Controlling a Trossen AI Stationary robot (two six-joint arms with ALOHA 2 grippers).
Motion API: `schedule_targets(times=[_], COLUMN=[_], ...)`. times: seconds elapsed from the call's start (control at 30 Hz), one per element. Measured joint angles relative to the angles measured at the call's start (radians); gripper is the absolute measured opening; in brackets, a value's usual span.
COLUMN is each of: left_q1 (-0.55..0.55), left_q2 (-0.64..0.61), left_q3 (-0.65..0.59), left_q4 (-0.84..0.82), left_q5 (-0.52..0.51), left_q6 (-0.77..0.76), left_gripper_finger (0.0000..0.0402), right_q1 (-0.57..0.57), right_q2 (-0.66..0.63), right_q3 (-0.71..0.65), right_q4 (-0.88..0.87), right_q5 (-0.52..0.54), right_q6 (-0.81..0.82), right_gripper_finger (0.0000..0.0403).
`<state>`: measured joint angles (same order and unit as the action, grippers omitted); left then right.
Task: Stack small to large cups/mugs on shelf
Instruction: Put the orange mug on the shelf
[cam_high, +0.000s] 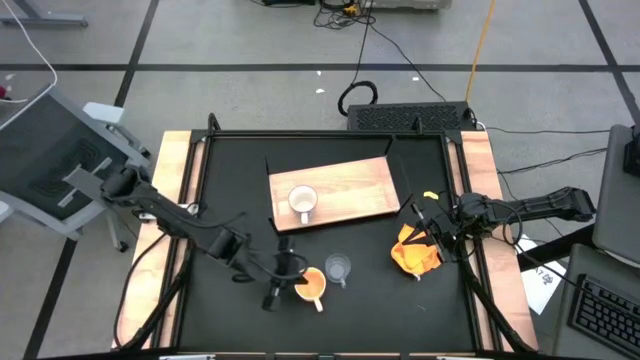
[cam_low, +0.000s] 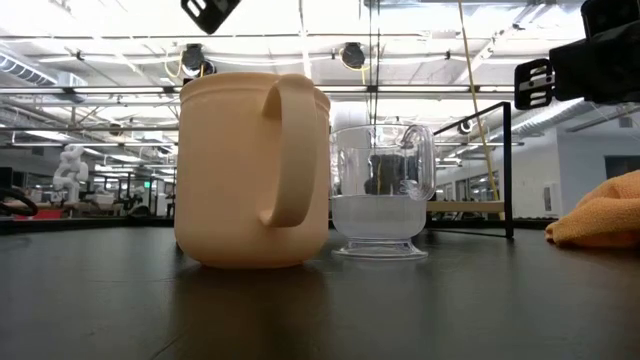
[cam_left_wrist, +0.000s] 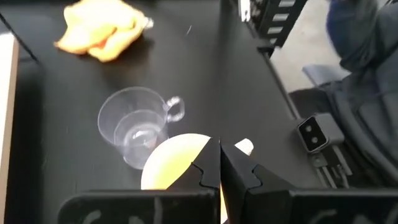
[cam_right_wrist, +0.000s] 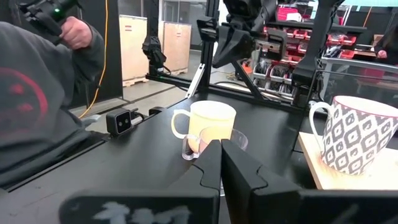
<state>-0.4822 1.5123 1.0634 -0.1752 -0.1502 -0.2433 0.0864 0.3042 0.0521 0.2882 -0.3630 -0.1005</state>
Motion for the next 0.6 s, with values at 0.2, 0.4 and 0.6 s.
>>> schedule_targets(times=[0.2,0.4,0.6], left_q1=[0.027,0.052,0.058], left_q2=[0.084,0.166,0.194], left_q3=[0.120,0.242,0.320], left_q4=[-0.161,-0.313,-0.352], left_q5=[0.019,0.058,0.097], left_q6=[-0.098,-0.191,-0.201], left_gripper_finger=[0.0000,0.0003,0.0020], right_q1=[0.000,0.000,0.000], right_q2=[0.000,0.000,0.000], right_q3=[0.000,0.000,0.000], right_q4=[0.000,-0.001,-0.001], right_q5=[0.000,0.000,0.000], right_q6=[0.002,0.002,0.002], right_gripper_finger=[0.0000,0.0000,0.0000])
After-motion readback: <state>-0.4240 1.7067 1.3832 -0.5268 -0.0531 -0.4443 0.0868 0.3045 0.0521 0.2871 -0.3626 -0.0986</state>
